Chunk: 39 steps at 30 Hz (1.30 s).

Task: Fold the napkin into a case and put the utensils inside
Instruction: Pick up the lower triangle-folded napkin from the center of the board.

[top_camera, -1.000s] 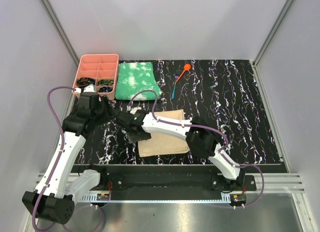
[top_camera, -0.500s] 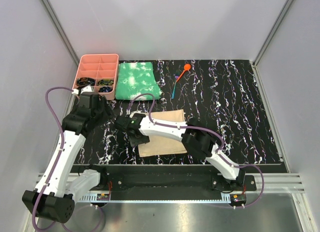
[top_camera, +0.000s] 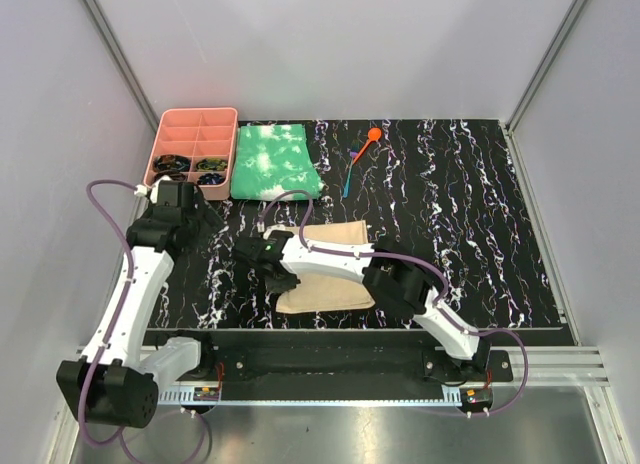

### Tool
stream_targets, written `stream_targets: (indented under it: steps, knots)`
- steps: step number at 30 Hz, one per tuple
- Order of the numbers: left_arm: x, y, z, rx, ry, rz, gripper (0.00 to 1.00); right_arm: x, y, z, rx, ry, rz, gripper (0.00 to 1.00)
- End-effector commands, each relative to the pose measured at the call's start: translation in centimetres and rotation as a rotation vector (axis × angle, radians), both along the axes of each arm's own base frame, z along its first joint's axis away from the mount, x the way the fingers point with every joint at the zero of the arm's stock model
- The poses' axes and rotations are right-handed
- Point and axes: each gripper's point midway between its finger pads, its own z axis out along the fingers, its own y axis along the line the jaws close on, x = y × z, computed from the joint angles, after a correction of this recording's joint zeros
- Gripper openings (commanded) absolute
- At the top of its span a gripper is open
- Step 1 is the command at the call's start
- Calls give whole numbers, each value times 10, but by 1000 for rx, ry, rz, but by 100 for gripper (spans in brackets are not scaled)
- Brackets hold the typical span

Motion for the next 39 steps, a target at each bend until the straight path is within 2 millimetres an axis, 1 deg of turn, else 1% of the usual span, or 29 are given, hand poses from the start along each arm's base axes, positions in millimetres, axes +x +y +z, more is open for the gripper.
stream_targets:
  steps: [1, 2, 3, 4, 6, 7, 8, 9, 10, 11, 12, 13, 14, 15, 16, 17, 18, 19, 20, 21, 22, 23, 24, 26, 27, 28, 29, 35, 39]
  knots:
    - [4, 3, -12, -26, 28, 49, 76, -9, -16, -24, -63, 23, -4, 17]
    - [5, -1, -14, -43, 35, 34, 76, -8, -15, -18, -49, 14, 0, 11]
    - [5, -3, -21, -52, 52, 24, 75, -6, -10, -15, -21, 5, 12, 8]
    - [6, -6, -24, -60, 56, 3, 75, -7, -12, -15, -15, 7, 17, 6]
    - [10, -17, -35, -100, 70, -55, 75, -6, 1, 1, 73, -8, 50, 0]
    - [11, -22, -39, -108, 77, -98, 75, -8, -3, -2, 81, 3, 56, 0]
    - [16, -34, -39, -154, 63, -154, 75, -9, 2, 12, 132, 7, 69, 0]
    - [16, -40, -47, -175, 88, -187, 75, -6, 9, 20, 183, -7, 76, 0]
    - [16, -46, -50, -190, 91, -238, 75, -7, 3, 18, 192, -1, 77, 0]
    - [21, -61, -47, -252, 61, -308, 75, -8, 7, 37, 257, 0, 86, 0]
    - [18, -67, -56, -280, 82, -332, 75, -5, 16, 46, 323, -14, 91, 0]
    - [19, -72, -58, -301, 76, -360, 75, -8, 8, 41, 331, 3, 87, 0]
    - [24, -83, -53, -348, 36, -408, 75, -7, 8, 58, 403, 18, 84, 0]
    - [21, -86, -60, -368, 41, -418, 75, -3, 14, 65, 471, 18, 72, 0]
    - [25, -89, -59, -381, 18, -424, 75, -12, 6, 57, 487, 71, 77, 0]
    - [23, -92, -62, -399, 23, -432, 75, -7, 3, 67, 535, 72, 62, 0]
    - [22, -94, -65, -409, 27, -433, 75, -8, -2, 60, 561, 86, 47, 0]
    - [23, -97, -65, -430, 25, -439, 75, -12, -2, 69, 609, 111, 56, 0]
    - [23, -99, -70, -442, 41, -441, 75, -8, -7, 68, 631, 119, 33, 0]
    - [23, -101, -73, -454, 51, -439, 75, -10, -10, 64, 653, 125, 33, 0]
    - [24, -104, -73, -466, 48, -447, 75, -12, -12, 71, 692, 139, 40, 0]
    - [23, -107, -79, -483, 69, -450, 76, -5, -11, 77, 737, 132, 24, 0]
    - [24, -110, -80, -499, 73, -453, 76, -8, -20, 69, 736, 147, 13, 0]
    - [25, -116, -84, -528, 86, -461, 76, -7, -20, 80, 805, 158, 19, 0]
    - [25, -120, -86, -538, 93, -465, 76, -7, -30, 71, 795, 175, -1, 0]
    - [26, -122, -87, -535, 90, -469, 76, -7, -29, 80, 835, 168, 16, 0]
    - [25, -127, -87, -532, 96, -482, 76, -8, -33, 76, 842, 175, 7, 0]
    - [26, -144, -92, -519, 115, -477, 76, -10, -46, 73, 925, 202, -16, 0]
    - [22, -140, -103, -514, 151, -407, 76, -11, -47, 82, 983, 206, -7, 0]
